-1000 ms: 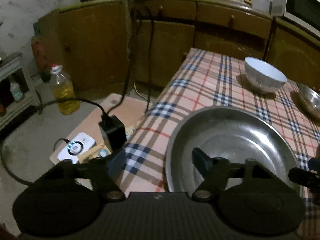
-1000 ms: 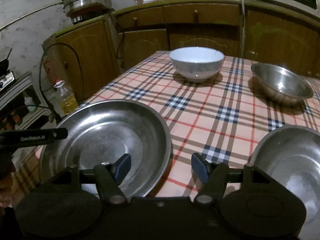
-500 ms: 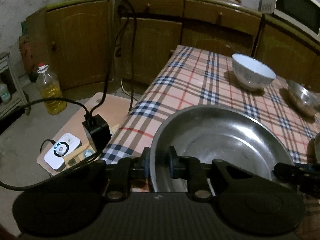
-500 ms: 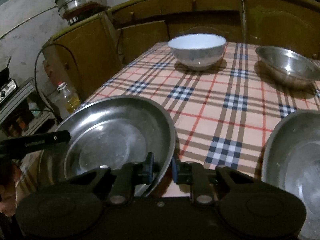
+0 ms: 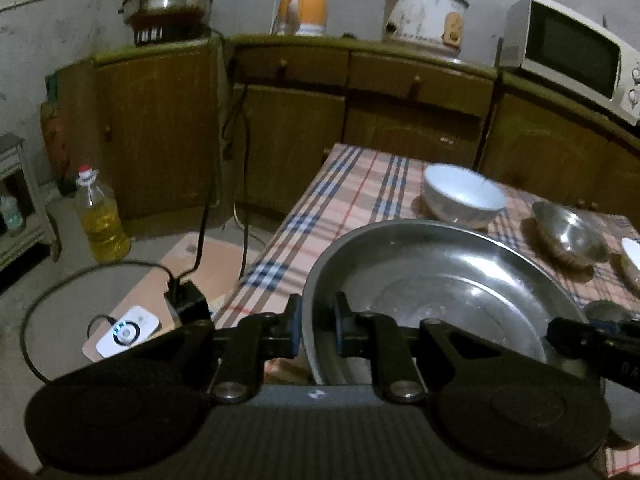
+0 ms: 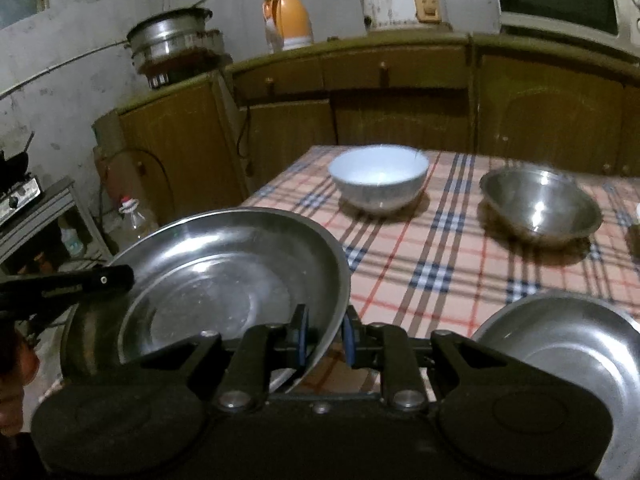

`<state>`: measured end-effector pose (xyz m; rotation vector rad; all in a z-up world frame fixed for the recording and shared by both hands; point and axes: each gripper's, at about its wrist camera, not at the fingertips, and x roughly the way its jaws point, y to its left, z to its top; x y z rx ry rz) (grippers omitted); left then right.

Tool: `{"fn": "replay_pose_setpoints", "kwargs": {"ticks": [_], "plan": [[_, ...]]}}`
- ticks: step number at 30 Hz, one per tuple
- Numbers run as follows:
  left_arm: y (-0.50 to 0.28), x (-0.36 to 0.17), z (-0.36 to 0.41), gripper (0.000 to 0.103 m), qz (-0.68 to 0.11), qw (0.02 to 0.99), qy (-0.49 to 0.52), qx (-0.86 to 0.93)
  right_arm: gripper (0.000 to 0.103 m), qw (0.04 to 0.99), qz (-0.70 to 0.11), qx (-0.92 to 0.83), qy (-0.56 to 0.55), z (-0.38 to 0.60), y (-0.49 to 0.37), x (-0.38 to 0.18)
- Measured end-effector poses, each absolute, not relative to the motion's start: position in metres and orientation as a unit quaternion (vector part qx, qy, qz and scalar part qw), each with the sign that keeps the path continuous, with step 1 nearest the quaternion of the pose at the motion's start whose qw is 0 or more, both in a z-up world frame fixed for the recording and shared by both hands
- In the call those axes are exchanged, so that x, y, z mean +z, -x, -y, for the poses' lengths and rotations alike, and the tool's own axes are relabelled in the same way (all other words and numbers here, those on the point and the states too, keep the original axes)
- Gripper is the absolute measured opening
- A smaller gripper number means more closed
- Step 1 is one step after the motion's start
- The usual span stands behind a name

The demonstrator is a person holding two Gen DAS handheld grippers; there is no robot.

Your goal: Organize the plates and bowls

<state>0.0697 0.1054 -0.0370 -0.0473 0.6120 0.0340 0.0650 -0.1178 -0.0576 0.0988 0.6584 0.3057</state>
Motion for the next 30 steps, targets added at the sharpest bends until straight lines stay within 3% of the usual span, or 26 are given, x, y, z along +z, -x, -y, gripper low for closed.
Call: {"fn": "replay_pose_setpoints", "kwargs": {"ticks": [30], "plan": [[-0.035, 0.007, -0.015, 0.017, -0.261, 0.965, -0.005, -0.034, 0.024, 0.96, -0.263, 0.082, -0.048, 0.206, -0.001, 0.004]]}}
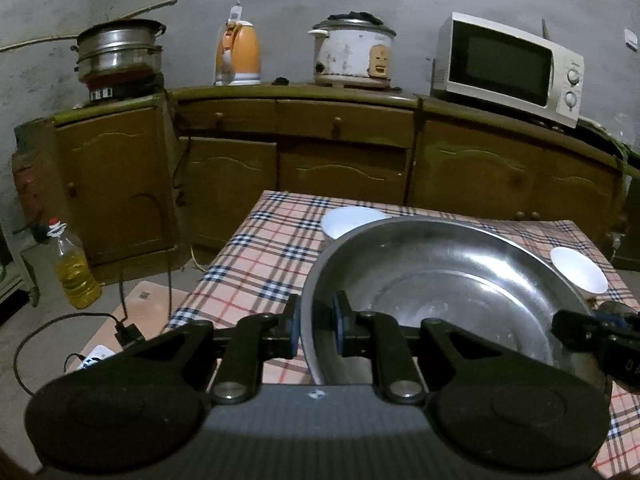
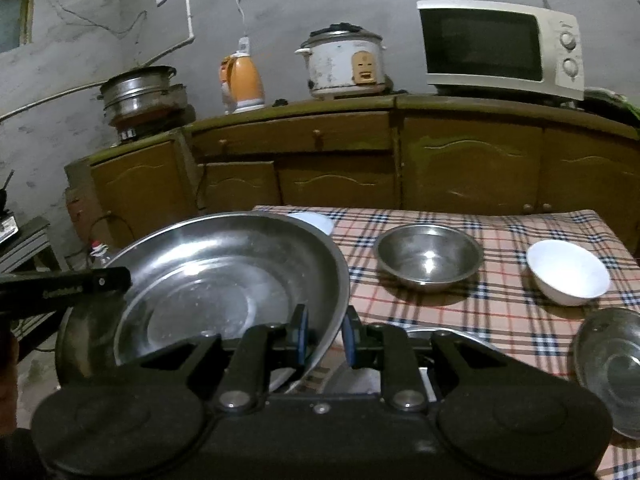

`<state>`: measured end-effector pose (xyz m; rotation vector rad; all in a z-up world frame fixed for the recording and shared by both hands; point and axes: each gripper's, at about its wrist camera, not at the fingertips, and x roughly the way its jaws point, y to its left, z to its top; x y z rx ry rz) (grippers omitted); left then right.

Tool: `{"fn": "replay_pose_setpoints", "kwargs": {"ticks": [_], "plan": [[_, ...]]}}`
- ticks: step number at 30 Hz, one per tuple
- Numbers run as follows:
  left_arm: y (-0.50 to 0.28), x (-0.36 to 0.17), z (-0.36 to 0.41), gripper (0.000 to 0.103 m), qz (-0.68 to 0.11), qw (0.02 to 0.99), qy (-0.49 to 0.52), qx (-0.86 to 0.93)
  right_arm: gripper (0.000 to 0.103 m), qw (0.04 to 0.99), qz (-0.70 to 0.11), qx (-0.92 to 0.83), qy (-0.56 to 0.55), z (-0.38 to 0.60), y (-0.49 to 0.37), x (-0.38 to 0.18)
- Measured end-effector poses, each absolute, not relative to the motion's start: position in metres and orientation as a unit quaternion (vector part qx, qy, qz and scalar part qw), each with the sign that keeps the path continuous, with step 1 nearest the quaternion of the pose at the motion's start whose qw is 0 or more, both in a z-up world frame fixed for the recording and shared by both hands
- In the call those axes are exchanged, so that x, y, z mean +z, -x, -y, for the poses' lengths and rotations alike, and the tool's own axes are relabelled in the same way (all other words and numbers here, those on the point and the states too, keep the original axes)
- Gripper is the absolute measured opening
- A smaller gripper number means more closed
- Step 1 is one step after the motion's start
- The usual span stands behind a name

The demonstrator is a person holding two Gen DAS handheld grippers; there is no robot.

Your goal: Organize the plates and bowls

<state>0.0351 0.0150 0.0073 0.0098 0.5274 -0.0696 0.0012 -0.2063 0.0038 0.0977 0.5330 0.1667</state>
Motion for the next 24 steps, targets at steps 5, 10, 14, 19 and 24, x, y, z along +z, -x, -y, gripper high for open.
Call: {"fn": "replay_pose_setpoints", "kwargs": {"ticks": [5, 10, 14, 19, 24], "plan": [[-0.033, 0.005, -0.004, 0.018, -0.263, 0.964, -0.006, -0.046, 0.024, 0.961, -0.261, 0.069, -0.055, 0.22, 0.006, 0.004], [-0.034, 0.004, 0.009, 0.018, -0.264, 0.963, -0.01, -0.059, 0.024, 0.962, -0.26, 0.056, -0.056, 0.232, 0.012, 0.004], [-0.035, 0.003, 0.018, 0.018, -0.262, 0.963, -0.015, -0.065, 0.024, 0.962, -0.261, 0.047, -0.06, 0.241, 0.016, 0.002], [-0.036, 0.002, 0.029, 0.018, -0.262, 0.962, -0.016, -0.076, 0.024, 0.963, -0.258, 0.033, -0.064, 0.252, 0.019, 0.002], [-0.036, -0.003, 0.041, 0.018, -0.264, 0.96, -0.017, -0.086, 0.024, 0.963, -0.26, 0.02, -0.068, 0.265, 0.023, 0.0]]}}
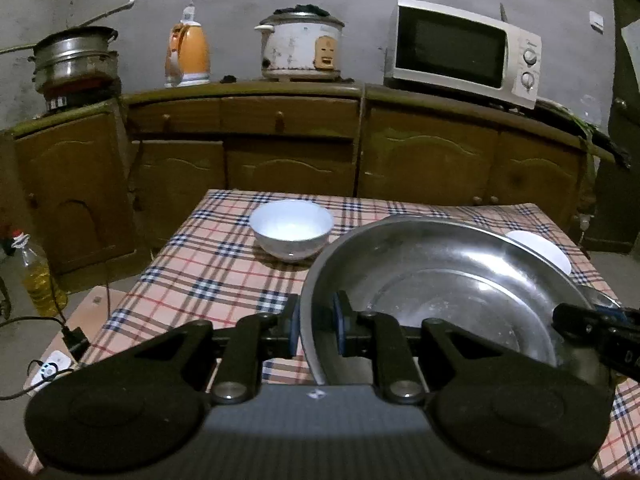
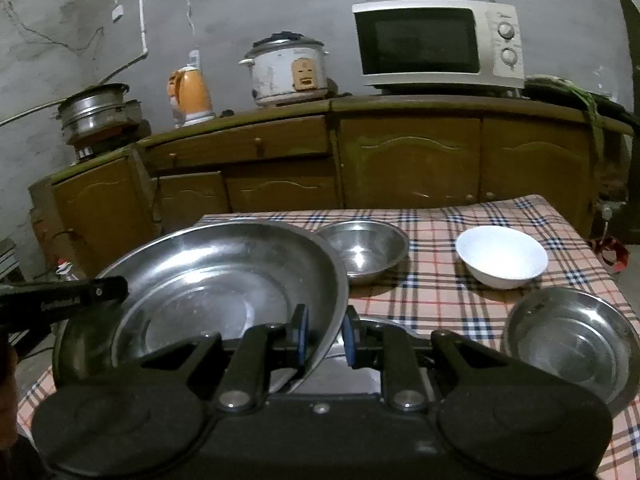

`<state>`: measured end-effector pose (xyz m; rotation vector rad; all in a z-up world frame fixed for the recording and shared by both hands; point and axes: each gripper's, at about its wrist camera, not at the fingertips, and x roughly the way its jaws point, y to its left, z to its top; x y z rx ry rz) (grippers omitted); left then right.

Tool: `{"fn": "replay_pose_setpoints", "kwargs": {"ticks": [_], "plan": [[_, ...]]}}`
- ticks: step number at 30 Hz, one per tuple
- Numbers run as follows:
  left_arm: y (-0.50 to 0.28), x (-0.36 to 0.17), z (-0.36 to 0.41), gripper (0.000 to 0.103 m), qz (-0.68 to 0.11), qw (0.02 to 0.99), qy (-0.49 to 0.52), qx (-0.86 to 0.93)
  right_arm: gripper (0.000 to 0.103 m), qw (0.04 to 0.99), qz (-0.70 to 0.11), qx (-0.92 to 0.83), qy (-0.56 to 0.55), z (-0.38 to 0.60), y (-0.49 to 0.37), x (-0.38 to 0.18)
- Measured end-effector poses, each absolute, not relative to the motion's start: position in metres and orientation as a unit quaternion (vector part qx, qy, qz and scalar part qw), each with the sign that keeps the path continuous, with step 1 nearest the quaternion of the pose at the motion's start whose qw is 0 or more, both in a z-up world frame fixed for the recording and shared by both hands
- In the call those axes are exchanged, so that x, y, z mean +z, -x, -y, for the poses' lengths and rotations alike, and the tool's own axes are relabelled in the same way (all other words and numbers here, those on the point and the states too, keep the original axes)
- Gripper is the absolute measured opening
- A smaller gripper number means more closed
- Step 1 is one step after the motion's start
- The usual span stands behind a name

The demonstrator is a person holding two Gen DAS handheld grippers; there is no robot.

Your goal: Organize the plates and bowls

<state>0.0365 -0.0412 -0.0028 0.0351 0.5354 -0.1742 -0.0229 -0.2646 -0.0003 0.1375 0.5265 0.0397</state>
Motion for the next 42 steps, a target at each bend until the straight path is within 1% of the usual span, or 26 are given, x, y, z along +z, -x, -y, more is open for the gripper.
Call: {"fn": "replay_pose_setpoints", "kwargs": {"ticks": [25, 42], "plan": [[-0.047, -0.027, 0.089, 0.018, -0.286, 0.95, -0.038, -0.12, 0.024, 0.955, -0.28, -0.028, -0.09, 0.311, 0.025, -0.028], [-0.06, -0.069, 0.106, 0.018, -0.328, 0.935, -0.052, -0.124, 0.024, 0.94, -0.324, -0.045, -0.097, 0.325, 0.012, -0.073]]}}
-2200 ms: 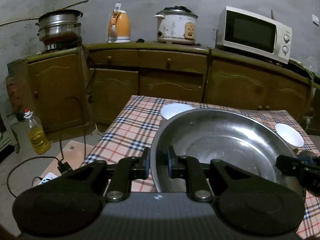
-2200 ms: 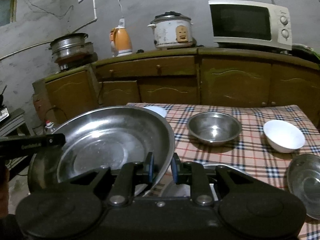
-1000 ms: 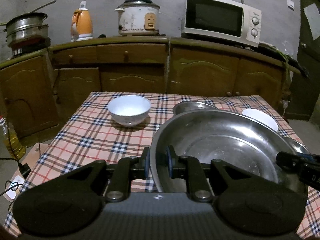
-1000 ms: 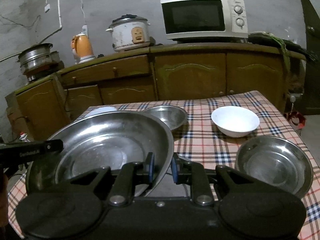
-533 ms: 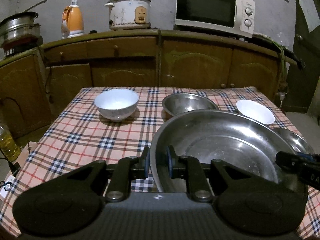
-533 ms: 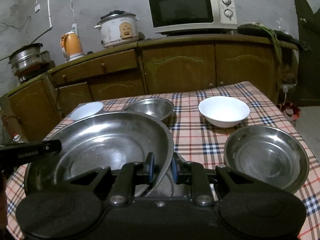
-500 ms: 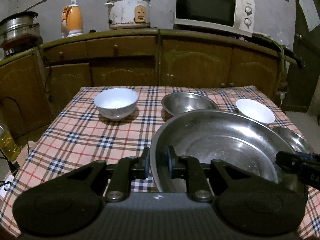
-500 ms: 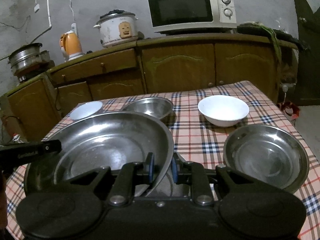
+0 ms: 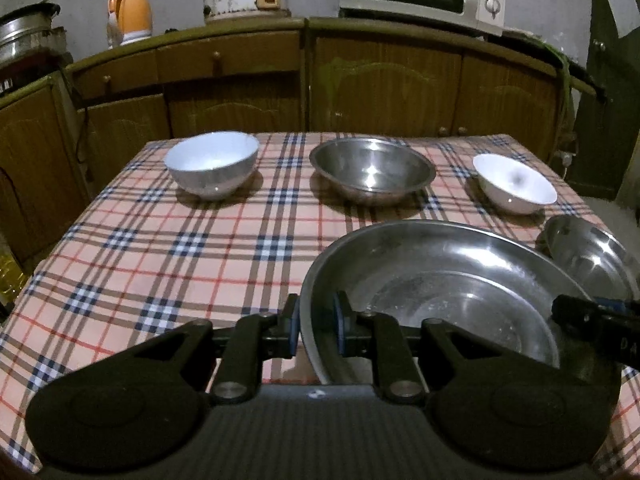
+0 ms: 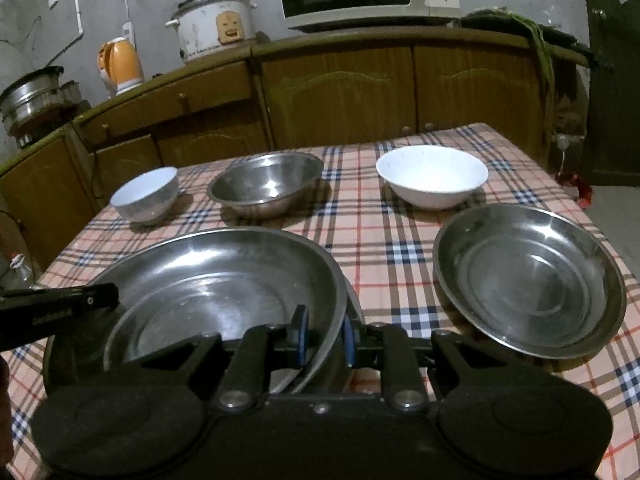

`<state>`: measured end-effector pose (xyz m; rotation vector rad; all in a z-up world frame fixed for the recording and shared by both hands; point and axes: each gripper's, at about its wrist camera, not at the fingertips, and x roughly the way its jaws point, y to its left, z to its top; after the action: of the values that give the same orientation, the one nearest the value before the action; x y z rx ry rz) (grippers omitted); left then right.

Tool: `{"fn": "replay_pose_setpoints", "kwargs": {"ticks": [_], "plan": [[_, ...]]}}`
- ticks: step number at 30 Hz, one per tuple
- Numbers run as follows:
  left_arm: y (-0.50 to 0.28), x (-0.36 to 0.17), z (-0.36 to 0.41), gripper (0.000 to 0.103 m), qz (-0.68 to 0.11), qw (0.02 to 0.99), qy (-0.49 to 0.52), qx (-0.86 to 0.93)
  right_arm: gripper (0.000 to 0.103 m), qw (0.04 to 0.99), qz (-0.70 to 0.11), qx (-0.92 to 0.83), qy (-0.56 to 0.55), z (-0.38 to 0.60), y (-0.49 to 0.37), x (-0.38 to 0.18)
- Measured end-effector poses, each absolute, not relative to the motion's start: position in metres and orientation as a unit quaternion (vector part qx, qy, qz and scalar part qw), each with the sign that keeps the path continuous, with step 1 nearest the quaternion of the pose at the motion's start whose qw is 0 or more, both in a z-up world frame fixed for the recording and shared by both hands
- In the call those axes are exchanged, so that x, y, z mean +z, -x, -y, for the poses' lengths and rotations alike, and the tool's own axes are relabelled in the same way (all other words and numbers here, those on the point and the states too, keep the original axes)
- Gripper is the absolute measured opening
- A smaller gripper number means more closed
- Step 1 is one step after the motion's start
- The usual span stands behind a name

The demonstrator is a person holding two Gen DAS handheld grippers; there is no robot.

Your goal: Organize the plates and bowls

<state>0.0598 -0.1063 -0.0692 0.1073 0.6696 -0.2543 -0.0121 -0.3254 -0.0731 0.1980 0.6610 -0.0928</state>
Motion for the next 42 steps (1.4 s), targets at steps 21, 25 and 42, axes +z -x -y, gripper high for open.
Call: {"fn": "replay_pose_setpoints", "kwargs": {"ticks": [21, 25, 42], "plan": [[-0.074, -0.098, 0.121, 0.018, -0.337, 0.93, -0.053, -0.139, 0.024, 0.936, -0.335, -0.064, -0.09, 0.341, -0.004, -0.101], [-0.08, -0.101, 0.123, 0.018, -0.333, 0.931, -0.048, -0.139, 0.024, 0.937, -0.331, -0.064, -0.088, 0.343, -0.009, -0.103], [-0.096, -0.108, 0.123, 0.02, -0.313, 0.939, -0.039, -0.141, 0.024, 0.938, -0.324, -0.054, -0.108, 0.351, -0.026, -0.115]]}}
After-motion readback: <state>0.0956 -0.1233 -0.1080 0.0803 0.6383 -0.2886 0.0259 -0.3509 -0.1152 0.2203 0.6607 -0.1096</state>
